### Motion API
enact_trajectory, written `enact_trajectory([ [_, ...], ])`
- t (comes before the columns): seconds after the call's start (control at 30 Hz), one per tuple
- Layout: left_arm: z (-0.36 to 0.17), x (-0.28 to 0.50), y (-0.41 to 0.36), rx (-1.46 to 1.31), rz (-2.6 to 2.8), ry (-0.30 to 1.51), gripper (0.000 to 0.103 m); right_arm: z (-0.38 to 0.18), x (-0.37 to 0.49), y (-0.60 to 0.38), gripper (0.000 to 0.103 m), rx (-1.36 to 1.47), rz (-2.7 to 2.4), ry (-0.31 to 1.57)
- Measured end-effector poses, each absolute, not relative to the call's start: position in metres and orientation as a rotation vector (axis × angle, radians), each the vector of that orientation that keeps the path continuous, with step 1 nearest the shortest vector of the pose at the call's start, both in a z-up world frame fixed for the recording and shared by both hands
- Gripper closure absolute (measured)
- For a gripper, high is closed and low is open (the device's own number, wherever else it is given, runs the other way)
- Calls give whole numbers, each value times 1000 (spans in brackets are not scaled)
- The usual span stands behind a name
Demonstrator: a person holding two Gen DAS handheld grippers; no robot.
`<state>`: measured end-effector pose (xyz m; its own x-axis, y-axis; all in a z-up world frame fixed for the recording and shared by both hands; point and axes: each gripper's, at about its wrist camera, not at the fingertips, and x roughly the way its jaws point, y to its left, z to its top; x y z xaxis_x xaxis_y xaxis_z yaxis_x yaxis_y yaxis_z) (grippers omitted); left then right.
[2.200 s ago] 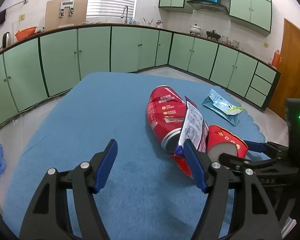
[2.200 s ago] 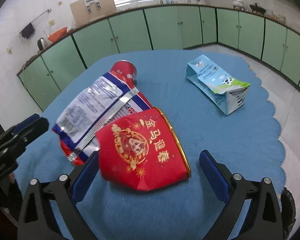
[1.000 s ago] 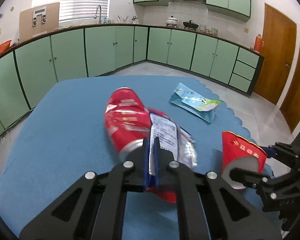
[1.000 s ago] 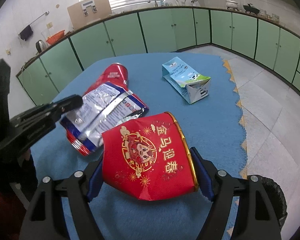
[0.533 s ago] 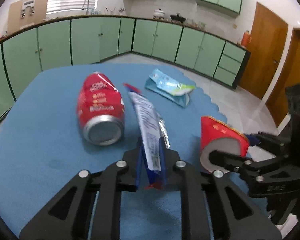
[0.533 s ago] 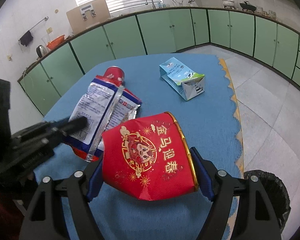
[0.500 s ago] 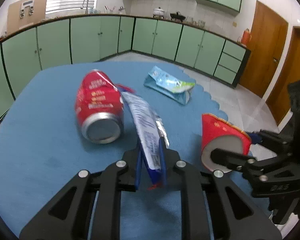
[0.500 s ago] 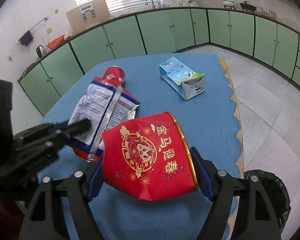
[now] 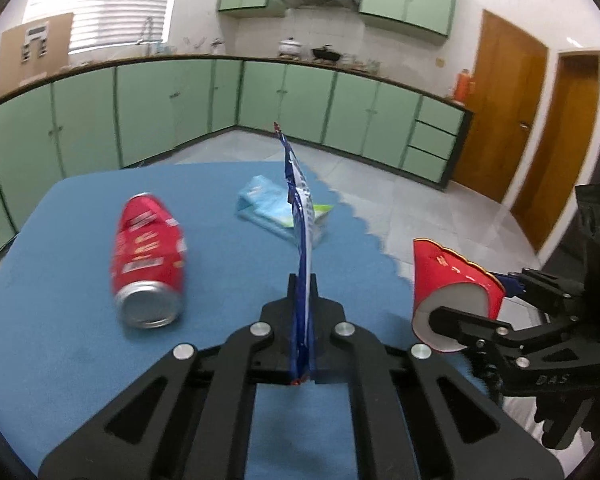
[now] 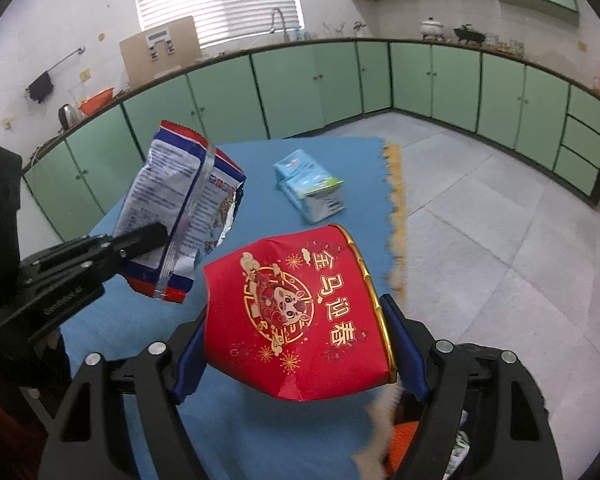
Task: Collect trash
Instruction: 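Lift the chip bag and red cup and carry both over the bin, then open both tools over the bin to drop the bag and cup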
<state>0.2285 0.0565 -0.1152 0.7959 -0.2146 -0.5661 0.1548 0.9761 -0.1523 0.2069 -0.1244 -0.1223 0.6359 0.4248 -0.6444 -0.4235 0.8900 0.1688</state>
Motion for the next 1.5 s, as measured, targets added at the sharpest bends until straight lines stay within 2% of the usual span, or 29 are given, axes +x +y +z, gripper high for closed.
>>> enact_trajectory([
  [0.27,-117,219,-27,-57,-405,638,101,-129,175,-221,27,93,283,737],
  [0.53,-144,212,-114,-1,-574,681,101,-154,143,-307,26,182,105,758],
  [1.0,-206,232,-196,85,-668,848,100,-214,145,-382,26,272,-24,856],
  [1.13,-215,236,-203,92,-679,888,96,-227,153,-388,25,278,-32,890],
  [1.23,-215,237,-202,96,-674,885,76,-232,155,-394,24,290,-44,899],
  [1.5,-194,236,-198,85,-661,841,66,-223,155,-393,13,290,-62,881],
])
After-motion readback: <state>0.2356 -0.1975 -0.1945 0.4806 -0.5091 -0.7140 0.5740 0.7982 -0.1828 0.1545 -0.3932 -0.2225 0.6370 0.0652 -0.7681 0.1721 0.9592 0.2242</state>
